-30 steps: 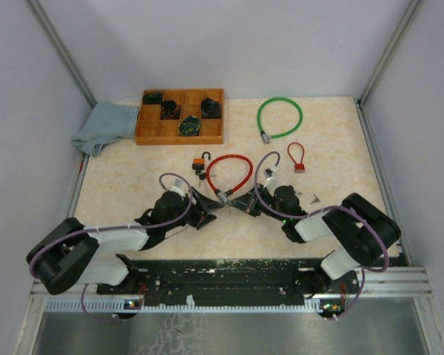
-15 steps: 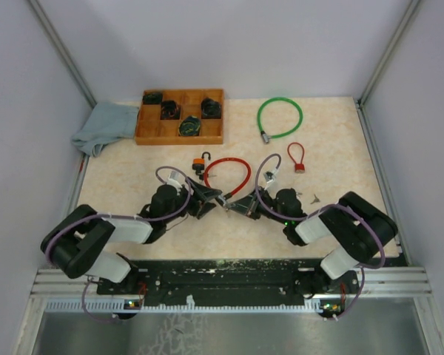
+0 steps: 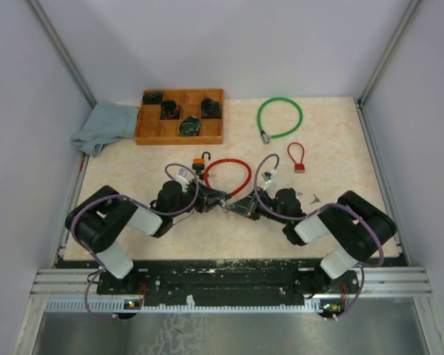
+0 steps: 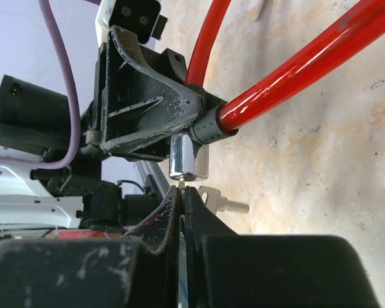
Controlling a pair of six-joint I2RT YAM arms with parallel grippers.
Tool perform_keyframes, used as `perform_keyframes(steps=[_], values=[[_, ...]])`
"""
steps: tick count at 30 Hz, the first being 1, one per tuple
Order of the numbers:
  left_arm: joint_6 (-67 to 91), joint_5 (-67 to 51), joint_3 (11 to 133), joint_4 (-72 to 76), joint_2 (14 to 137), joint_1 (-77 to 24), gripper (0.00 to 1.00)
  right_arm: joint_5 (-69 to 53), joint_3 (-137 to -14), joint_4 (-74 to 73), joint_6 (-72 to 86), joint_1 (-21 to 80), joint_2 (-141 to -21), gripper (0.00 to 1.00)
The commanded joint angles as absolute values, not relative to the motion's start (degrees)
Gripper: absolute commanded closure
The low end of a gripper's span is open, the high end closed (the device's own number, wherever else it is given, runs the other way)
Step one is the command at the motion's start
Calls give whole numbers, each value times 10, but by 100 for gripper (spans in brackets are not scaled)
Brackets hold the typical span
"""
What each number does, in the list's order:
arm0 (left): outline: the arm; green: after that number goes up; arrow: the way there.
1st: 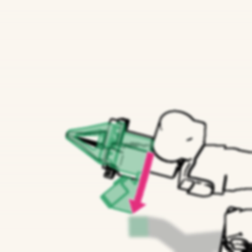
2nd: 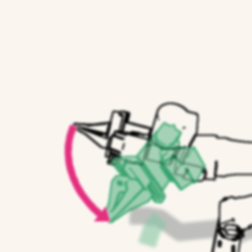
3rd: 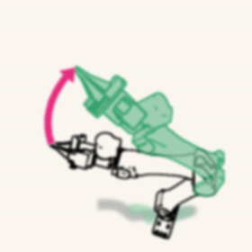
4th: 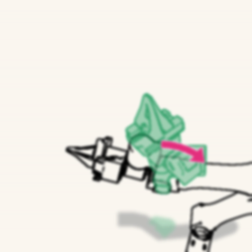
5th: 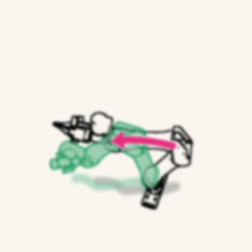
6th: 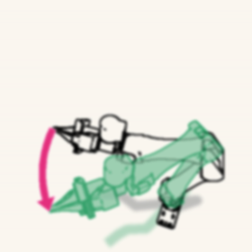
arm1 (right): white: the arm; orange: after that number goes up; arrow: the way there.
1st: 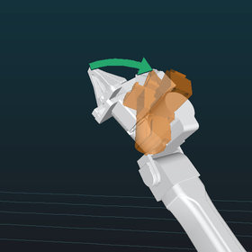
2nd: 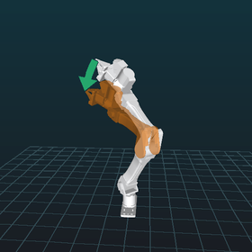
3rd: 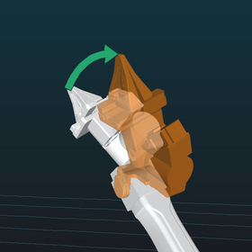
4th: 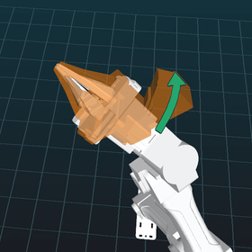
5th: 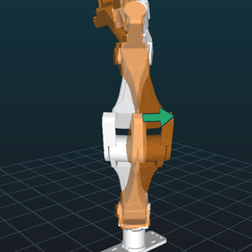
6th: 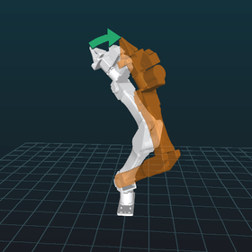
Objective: Unlock with the key
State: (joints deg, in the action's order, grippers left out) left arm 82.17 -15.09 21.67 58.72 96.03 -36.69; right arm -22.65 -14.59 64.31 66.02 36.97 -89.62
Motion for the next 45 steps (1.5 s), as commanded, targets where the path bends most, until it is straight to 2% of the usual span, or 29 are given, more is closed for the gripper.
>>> perform_keyframes(steps=[1, 5, 11, 15, 19, 23, 30, 34, 38, 45], values=[[822, -173, 225, 630, 959, -365, 86, -220, -169, 610, 600, 368, -861, 100], [808, -166, 231, 572, 936, -369, 100, -195, -200, 493, 519, 370, -812, 100], [781, -129, 252, 467, 898, -390, 100, -120, -277, 297, 362, 411, -744, 100], [770, -113, 262, 435, 883, -404, 100, -53, -332, 204, 271, 456, -740, 100], [771, -106, 255, 436, 871, -404, 100, -65, -331, 210, 267, 459, -735, 100], [770, -89, 257, 400, 854, -404, 100, -72, -325, 190, 233, 459, -695, 77], [754, -73, 273, 338, 840, -404, 100, -87, -314, 123, 84, 469, -624, 56], [747, -70, 288, 289, 834, -404, 100, -47, -281, 135, -36, 514, -595, 53], [743, -65, 304, 236, 824, -404, 100, -43, -219, 206, -187, 562, -561, 53], [740, -62, 332, 164, 807, -404, 100, -16, -162, 301, -356, 599, -569, 55]])
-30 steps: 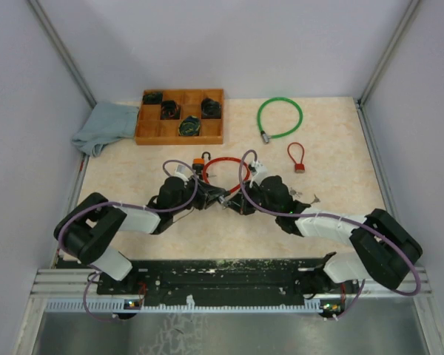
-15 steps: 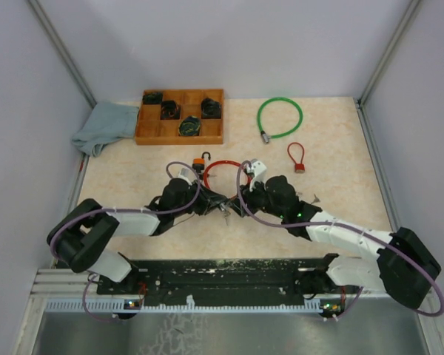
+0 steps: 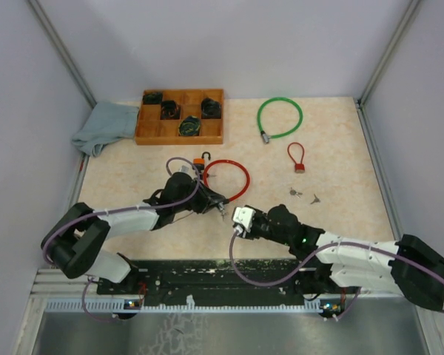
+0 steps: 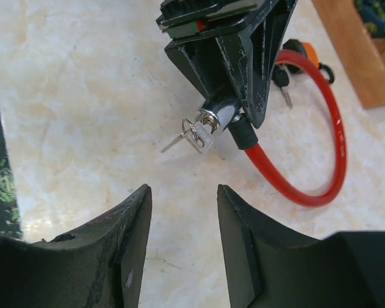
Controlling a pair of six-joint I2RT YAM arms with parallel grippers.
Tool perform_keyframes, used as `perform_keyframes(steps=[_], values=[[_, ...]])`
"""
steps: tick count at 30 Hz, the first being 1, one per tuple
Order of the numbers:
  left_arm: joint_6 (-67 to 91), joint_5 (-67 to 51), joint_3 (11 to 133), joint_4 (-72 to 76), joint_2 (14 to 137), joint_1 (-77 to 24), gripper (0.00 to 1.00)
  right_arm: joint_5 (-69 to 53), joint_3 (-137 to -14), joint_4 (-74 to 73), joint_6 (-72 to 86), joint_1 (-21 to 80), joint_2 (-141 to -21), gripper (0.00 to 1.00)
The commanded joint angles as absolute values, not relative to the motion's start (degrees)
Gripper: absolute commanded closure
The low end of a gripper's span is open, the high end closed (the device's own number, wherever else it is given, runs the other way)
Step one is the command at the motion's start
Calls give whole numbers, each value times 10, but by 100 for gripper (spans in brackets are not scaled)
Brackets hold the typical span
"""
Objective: Unlock with the key
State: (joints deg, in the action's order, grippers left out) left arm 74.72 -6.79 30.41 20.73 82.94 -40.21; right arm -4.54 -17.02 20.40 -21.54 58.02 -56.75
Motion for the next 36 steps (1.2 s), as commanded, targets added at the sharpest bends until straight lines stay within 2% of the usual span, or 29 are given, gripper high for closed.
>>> perform_keyframes(steps=[1, 5, 12, 23, 36], values=[[741, -62, 335, 156, 806, -405, 100, -9, -159, 312, -377, 606, -575, 55], [741, -68, 340, 147, 803, -404, 100, 42, -147, 380, -440, 634, -601, 60], [745, -77, 341, 150, 804, -404, 100, 52, -158, 418, -489, 648, -662, 64], [750, -85, 340, 159, 808, -404, 100, 53, -173, 439, -501, 659, -720, 67], [767, -95, 333, 174, 808, -405, 100, 89, -172, 554, -478, 663, -784, 83]])
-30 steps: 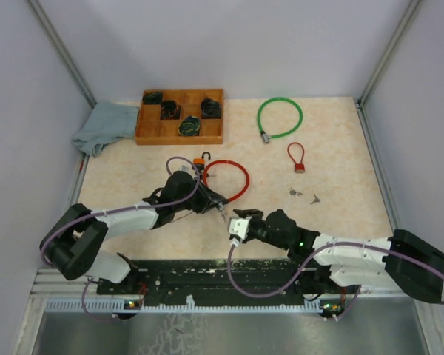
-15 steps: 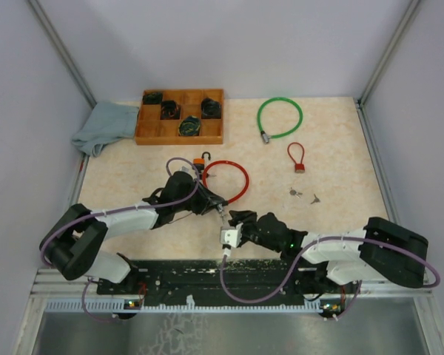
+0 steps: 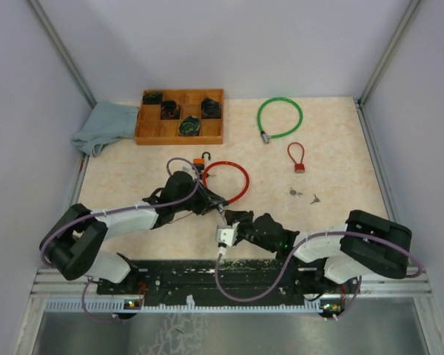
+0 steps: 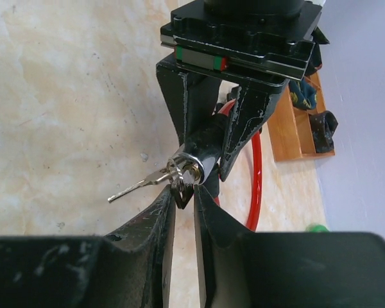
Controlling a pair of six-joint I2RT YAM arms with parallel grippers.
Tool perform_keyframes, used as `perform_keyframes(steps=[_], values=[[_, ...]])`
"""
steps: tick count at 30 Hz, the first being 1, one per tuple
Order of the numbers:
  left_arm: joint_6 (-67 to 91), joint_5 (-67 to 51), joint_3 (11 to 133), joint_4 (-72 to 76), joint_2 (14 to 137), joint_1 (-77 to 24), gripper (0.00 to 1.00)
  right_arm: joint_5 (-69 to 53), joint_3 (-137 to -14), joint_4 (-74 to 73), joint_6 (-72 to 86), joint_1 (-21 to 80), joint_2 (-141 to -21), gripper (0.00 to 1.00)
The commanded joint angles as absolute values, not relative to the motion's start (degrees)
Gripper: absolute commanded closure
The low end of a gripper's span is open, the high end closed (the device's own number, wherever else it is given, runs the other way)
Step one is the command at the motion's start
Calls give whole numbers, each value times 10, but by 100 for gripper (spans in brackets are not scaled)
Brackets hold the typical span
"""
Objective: Unlock with the key
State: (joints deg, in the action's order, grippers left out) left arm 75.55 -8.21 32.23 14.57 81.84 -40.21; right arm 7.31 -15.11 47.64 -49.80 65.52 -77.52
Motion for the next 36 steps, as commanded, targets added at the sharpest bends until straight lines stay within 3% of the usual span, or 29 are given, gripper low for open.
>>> perform_keyframes(steps=[1, 10, 24, 31, 36], values=[[768, -96, 330, 177, 807, -404, 100, 90, -171, 562, -471, 663, -786, 84], [807, -99, 275, 263, 794, -404, 100, 144, -144, 688, -280, 663, -800, 100], [840, -94, 183, 448, 776, -404, 100, 250, -136, 758, 178, 656, -831, 100], [823, -83, 195, 398, 777, -404, 100, 224, -119, 790, 132, 656, -843, 100], [809, -73, 184, 417, 779, -404, 100, 180, -141, 682, 186, 629, -805, 100]])
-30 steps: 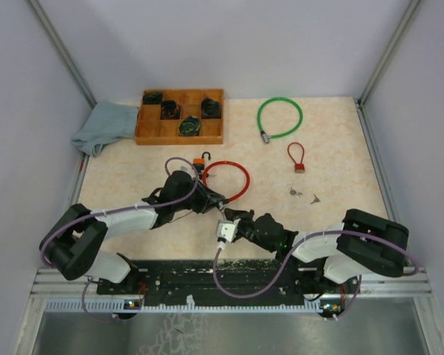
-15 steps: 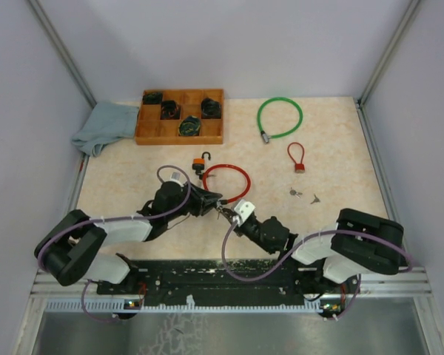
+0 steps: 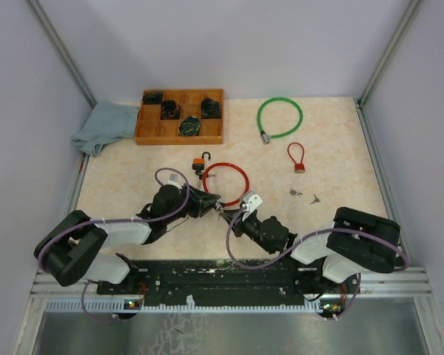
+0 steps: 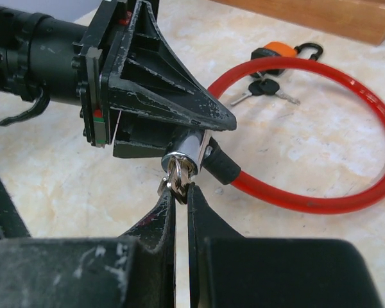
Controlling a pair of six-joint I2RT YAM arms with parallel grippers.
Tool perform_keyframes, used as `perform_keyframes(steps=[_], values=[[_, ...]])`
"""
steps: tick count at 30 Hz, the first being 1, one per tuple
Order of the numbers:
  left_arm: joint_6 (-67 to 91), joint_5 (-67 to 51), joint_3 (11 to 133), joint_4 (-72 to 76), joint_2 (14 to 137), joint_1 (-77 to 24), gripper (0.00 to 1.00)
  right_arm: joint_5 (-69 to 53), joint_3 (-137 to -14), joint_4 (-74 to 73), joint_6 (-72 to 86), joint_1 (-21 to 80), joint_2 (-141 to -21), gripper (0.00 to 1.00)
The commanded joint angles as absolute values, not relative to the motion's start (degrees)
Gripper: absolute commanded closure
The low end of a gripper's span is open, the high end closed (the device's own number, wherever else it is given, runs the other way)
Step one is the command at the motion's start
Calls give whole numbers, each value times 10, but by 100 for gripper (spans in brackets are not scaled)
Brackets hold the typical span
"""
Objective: Unlock with the key
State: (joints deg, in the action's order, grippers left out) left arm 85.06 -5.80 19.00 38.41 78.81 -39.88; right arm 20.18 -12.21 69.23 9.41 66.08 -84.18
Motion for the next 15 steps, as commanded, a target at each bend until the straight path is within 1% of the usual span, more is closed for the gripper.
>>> perform_keyframes(steps=[1, 4, 9, 12, 14, 15], values=[[810, -74, 177, 450, 781, -404, 100, 163, -142, 669, 229, 614, -803, 100], [809, -77, 151, 536, 785, -404, 100, 155, -137, 657, 337, 586, -803, 100], [798, -90, 134, 617, 795, -405, 100, 146, -148, 631, 420, 584, -797, 100], [796, -98, 132, 630, 808, -405, 100, 115, -170, 601, 403, 584, -796, 100], [795, -95, 130, 630, 817, -405, 100, 92, -180, 594, 351, 584, -794, 100], [795, -94, 129, 631, 821, -404, 100, 80, -177, 597, 327, 584, -791, 98]])
